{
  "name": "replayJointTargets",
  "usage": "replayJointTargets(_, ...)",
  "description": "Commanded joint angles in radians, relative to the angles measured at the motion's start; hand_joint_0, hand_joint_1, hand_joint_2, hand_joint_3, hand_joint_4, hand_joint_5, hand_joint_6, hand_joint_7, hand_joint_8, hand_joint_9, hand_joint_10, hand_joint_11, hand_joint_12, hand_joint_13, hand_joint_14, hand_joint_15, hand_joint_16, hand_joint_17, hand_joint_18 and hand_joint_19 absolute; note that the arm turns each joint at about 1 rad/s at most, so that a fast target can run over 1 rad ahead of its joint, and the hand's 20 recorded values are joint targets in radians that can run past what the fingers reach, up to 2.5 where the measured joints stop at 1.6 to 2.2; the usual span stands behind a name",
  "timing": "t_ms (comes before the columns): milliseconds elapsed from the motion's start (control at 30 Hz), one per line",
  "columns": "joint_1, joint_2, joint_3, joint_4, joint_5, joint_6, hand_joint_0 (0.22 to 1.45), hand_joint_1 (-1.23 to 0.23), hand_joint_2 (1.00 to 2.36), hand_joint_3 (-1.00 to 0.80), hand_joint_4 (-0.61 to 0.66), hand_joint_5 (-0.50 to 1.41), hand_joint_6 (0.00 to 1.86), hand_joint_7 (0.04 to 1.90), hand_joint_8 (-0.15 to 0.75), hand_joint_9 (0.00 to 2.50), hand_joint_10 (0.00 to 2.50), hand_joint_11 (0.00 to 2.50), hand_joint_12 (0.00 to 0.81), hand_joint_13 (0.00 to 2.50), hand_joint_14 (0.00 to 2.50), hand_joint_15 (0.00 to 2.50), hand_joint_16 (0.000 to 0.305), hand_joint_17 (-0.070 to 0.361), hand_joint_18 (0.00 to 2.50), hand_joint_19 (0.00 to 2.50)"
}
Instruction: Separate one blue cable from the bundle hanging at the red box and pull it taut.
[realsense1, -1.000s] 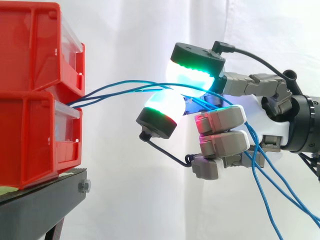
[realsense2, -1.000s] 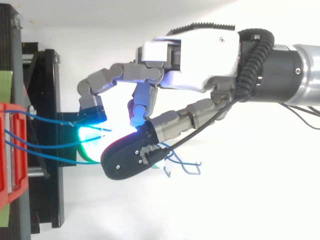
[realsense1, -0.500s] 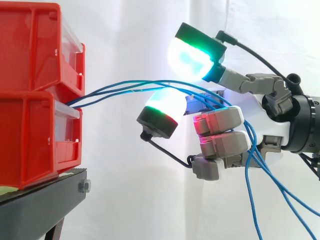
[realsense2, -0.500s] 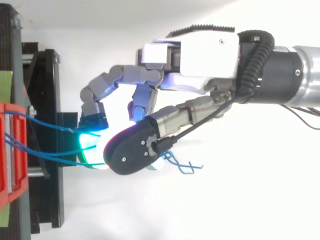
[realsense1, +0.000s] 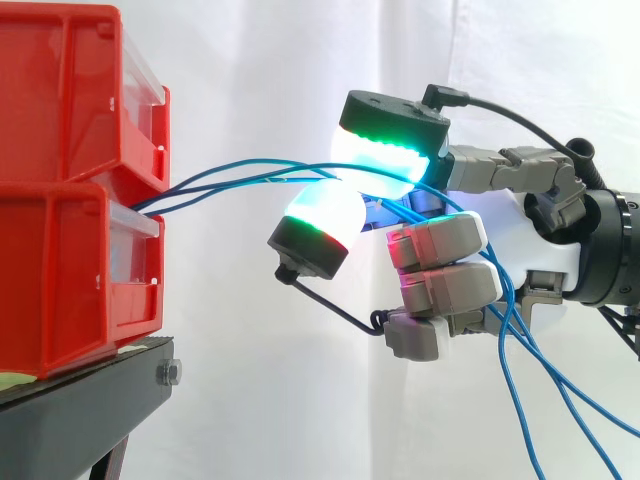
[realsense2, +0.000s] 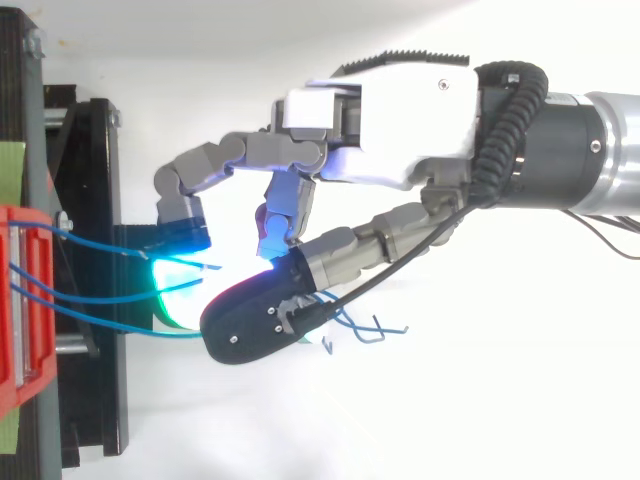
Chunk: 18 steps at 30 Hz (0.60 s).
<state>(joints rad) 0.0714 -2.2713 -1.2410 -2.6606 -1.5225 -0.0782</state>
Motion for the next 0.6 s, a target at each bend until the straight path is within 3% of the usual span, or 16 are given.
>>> replayJointTargets(0,0.001,0.001,0.000,-0.001,-0.001,0.000,0.64,-0.75,1.02,-0.19,0.19,-0.10,0.54,1.33,0.351,1.35,0.03,1.06,0.387,1.38,0.03,1.00,0.048,0.107,1.10,0.78)
replayJointTargets(67,0.001,-0.001,0.000,-0.001,-0.001,0.000,0.61,-0.68,1.01,-0.37,0.18,-0.10,0.58,1.31,0.357,1.36,0.03,1.05,0.390,1.38,0.03,1.00,0.047,0.107,1.09,0.78)
replayJointTargets(300,0.001,-0.001,0.000,-0.004,-0.001,0.000,0.61,-0.46,1.01,-0.43,0.17,-0.10,0.67,1.20,0.362,1.40,0.03,1.05,0.391,1.40,0.02,1.00,0.048,0.109,1.11,0.79)
replayJointTargets(467,0.002,-0.001,0.000,-0.004,-0.001,0.000,0.65,-0.49,1.01,-0.35,0.18,-0.07,0.50,1.40,0.355,1.39,0.02,1.00,0.384,1.40,0.03,0.98,0.049,0.111,1.12,0.74)
replayJointTargets(567,0.002,-0.001,-0.001,-0.004,-0.001,0.000,0.66,-0.53,1.02,-0.28,0.18,-0.07,0.50,1.36,0.362,1.39,0.03,1.01,0.386,1.41,0.03,0.97,0.049,0.110,1.11,0.74)
